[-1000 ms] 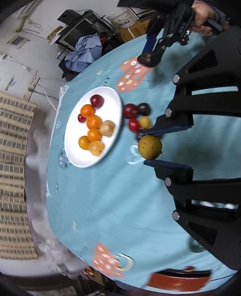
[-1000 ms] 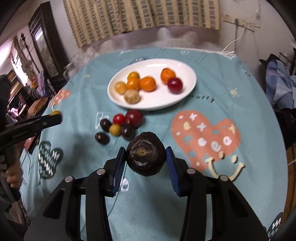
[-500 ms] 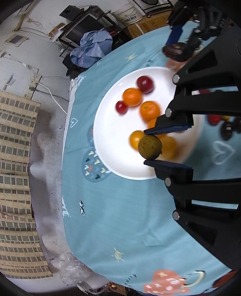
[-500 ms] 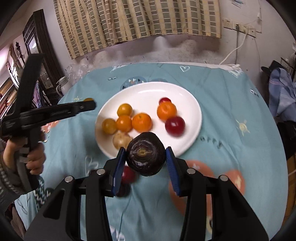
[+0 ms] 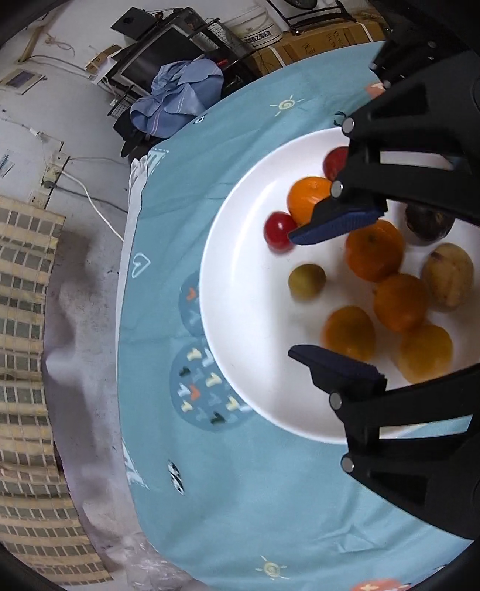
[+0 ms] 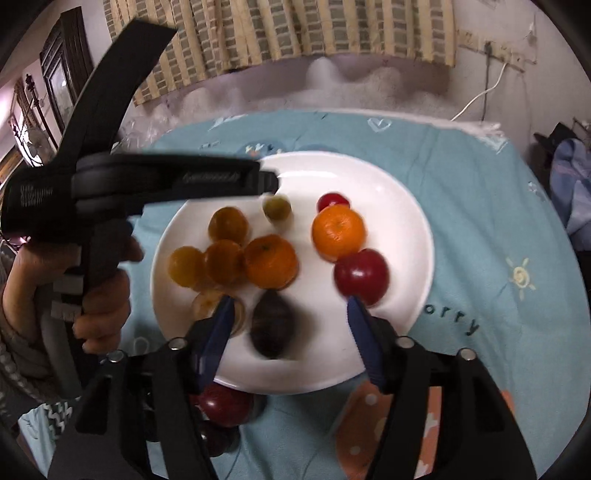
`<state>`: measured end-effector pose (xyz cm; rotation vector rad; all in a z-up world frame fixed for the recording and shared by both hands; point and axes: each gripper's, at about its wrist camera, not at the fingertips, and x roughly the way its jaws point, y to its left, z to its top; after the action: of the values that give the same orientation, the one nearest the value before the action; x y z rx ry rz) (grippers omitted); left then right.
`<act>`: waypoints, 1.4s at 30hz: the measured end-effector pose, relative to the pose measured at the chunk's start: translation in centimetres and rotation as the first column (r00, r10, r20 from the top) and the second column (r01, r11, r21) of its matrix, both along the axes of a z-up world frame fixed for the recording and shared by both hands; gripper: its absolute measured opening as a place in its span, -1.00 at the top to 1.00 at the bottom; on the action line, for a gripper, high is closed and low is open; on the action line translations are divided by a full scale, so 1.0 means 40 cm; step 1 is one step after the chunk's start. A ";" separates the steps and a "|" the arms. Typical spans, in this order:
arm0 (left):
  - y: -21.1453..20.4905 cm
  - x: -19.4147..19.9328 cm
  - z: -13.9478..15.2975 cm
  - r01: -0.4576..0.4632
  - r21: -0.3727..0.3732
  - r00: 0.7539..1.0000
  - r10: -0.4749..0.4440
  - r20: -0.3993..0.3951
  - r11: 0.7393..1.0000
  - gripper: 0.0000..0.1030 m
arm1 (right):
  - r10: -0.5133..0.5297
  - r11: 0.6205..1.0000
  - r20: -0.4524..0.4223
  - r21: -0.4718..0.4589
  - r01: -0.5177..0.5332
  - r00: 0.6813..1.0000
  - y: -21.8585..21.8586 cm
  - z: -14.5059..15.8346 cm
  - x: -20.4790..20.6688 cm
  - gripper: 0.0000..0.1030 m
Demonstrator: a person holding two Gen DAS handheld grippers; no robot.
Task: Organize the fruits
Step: 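Carry the yellow fruit and dark plum onto the white plate and open both tools, then grasp a dark purple plum from the cluster with the left tool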
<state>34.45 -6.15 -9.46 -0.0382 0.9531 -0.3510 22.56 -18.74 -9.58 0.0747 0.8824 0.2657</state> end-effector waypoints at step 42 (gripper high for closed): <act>0.123 -0.513 -0.117 -0.033 0.029 0.983 0.037 -0.180 0.999 0.13 | -0.079 0.993 -0.130 0.081 0.090 0.988 -0.077 0.043 -0.406 -0.24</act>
<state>13.94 -1.23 -14.16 -0.0636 1.1350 -0.3059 6.34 -21.81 -7.88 0.2111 0.9911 0.2211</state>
